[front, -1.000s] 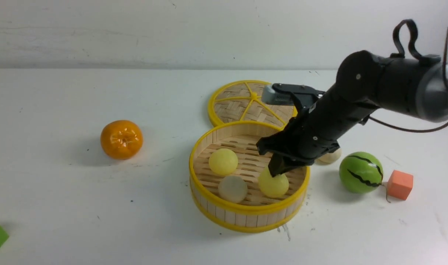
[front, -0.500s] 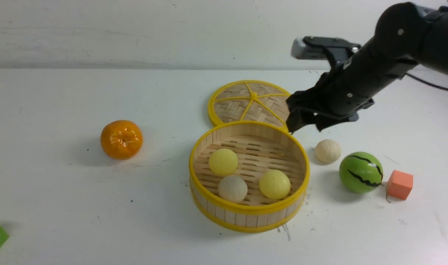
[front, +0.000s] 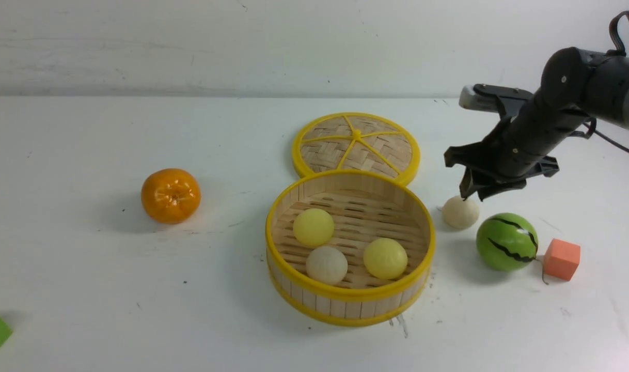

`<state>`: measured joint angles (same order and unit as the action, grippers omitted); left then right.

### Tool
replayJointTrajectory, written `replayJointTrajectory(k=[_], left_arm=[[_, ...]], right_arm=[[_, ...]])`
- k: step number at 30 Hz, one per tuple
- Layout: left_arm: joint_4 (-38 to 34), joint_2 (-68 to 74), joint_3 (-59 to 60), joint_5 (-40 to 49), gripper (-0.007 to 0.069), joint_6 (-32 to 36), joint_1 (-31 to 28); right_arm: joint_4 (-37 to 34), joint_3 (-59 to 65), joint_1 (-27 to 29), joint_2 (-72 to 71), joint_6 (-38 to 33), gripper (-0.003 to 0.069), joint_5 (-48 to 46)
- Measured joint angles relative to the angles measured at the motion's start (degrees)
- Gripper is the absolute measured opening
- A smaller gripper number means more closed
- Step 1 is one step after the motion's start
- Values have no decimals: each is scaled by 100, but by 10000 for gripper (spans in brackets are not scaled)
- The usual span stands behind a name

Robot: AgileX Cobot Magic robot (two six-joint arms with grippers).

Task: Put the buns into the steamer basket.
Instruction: Use the right arm to grab a steamed stuffed bun

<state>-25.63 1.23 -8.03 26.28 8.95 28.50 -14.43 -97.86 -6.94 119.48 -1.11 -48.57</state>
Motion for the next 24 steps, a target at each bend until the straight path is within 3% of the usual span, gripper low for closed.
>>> replayJointTrajectory(k=[15, 19, 24], left_arm=[[0, 0, 0, 39, 71, 0, 0], [0, 0, 0, 39, 74, 0, 0], [0, 0, 0, 39, 78, 0, 0]], right_arm=[[0, -45, 0, 411, -57, 268, 405], [0, -45, 0, 418, -61, 246, 418], [20, -45, 0, 452, -138, 167, 423]])
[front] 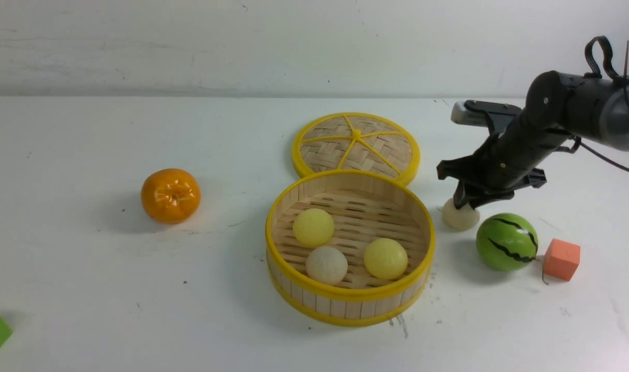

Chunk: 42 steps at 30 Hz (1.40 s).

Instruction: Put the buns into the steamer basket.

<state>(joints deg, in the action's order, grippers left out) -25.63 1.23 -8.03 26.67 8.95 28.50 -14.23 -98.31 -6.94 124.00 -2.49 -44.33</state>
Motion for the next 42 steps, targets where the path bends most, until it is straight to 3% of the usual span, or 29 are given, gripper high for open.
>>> replayJointTrajectory(k=[3, 4, 6, 10, 15, 21, 24, 29, 33, 34, 36, 39, 41, 42], left_arm=[[0, 0, 0, 0, 81, 0, 0], [0, 0, 0, 0, 81, 0, 0], [0, 0, 0, 0, 81, 0, 0], [0, 0, 0, 0, 81, 0, 0], [0, 0, 0, 0, 81, 0, 0], [0, 0, 0, 0, 81, 0, 0], [0, 0, 0, 0, 81, 0, 0], [0, 0, 0, 0, 81, 0, 0], [0, 0, 0, 0, 81, 0, 0], [0, 0, 0, 0, 81, 0, 0], [0, 0, 0, 0, 81, 0, 0], [0, 0, 0, 0, 81, 0, 0], [0, 0, 0, 0, 81, 0, 0], [0, 0, 0, 0, 81, 0, 0]], right_arm=[[5, 0, 0, 0, -97, 97, -12], [16, 0, 0, -18, -177, 34, -42], [16, 0, 0, -98, -221, 8, -102], [50, 0, -158, -592, -321, 3, -394], [-345, -10, -883, -1324, -573, 6, -575], [-520, -14, -1527, -960, -363, 18, -111], [-515, -14, -1631, -642, -167, 38, 228], [-496, -9, -1645, -182, 249, 156, 453], [-496, -9, -1645, -280, 595, 344, 385], [-496, -9, -1645, -298, 610, 363, 372], [-496, -9, -1645, -702, 638, 462, -104], [-371, -3, -1645, -1344, 681, 484, -876], [-206, 58, -1653, -1751, 788, 463, -1283], [19, 225, -1689, -2187, 945, 412, -1607]])
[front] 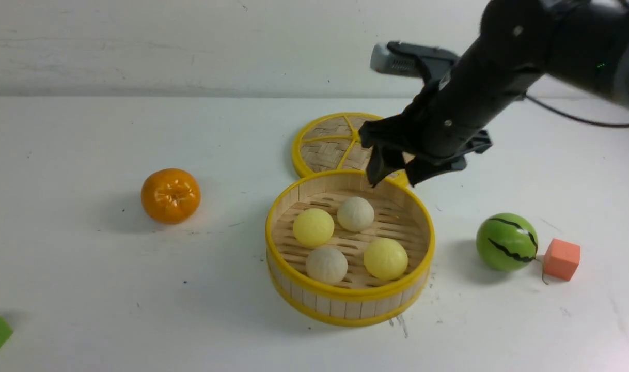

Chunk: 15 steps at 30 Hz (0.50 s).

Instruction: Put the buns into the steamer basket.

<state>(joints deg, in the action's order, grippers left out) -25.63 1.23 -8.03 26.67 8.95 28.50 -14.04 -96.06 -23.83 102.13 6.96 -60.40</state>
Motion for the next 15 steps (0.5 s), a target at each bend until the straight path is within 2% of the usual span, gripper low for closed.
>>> replayJointTrajectory(k=[2, 5, 9, 15], left_arm=[[0, 0, 0, 0, 82, 0, 0], [0, 0, 0, 0, 84, 0, 47], [0, 0, 0, 0, 89, 0, 66], [0, 0, 0, 5, 92, 0, 66]], right_arm=[[334, 353, -84, -553, 258, 339, -277], [922, 1201, -273, -1551, 772, 155, -456], [1230, 2170, -469, -2528, 1244, -2, -353], [1265, 3119, -525, -3689, 1344, -20, -593]])
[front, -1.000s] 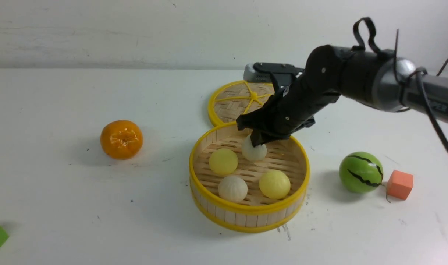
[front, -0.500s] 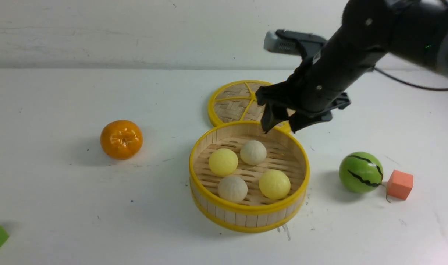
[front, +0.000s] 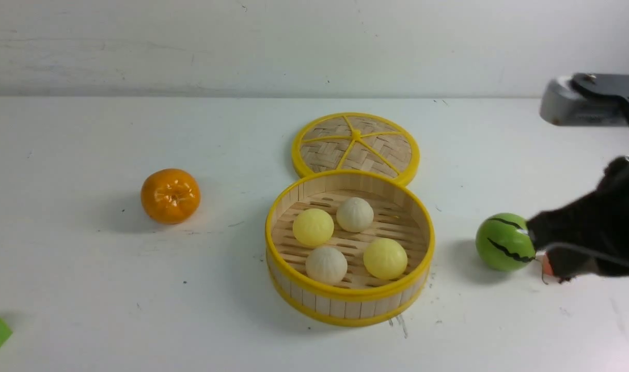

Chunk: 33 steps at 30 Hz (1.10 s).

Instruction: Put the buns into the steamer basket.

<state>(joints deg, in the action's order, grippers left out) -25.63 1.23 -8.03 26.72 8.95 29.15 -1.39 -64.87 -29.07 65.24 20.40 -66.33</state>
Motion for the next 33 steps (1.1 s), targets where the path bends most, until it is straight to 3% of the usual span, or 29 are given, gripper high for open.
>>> replayJointTrajectory(k=[12, 16, 19, 24, 28, 33], left_arm=[[0, 0, 0, 0, 102, 0, 0], [0, 0, 0, 0, 108, 0, 6], [0, 0, 0, 0, 111, 0, 6], [0, 0, 0, 0, 116, 0, 6], [0, 0, 0, 0, 120, 0, 6], [0, 0, 0, 0, 125, 0, 6]], right_arm=[[28, 187, 21, -933, -16, -18, -520], [259, 600, 587, -1715, -287, -17, -393], [416, 1443, 1297, -2647, -536, -17, 352], [515, 3655, 2303, -4528, -976, -16, 2489], [515, 5182, 2779, -5609, -1118, -16, 3813], [536, 6312, 3043, -6410, -1122, -13, 4320]])
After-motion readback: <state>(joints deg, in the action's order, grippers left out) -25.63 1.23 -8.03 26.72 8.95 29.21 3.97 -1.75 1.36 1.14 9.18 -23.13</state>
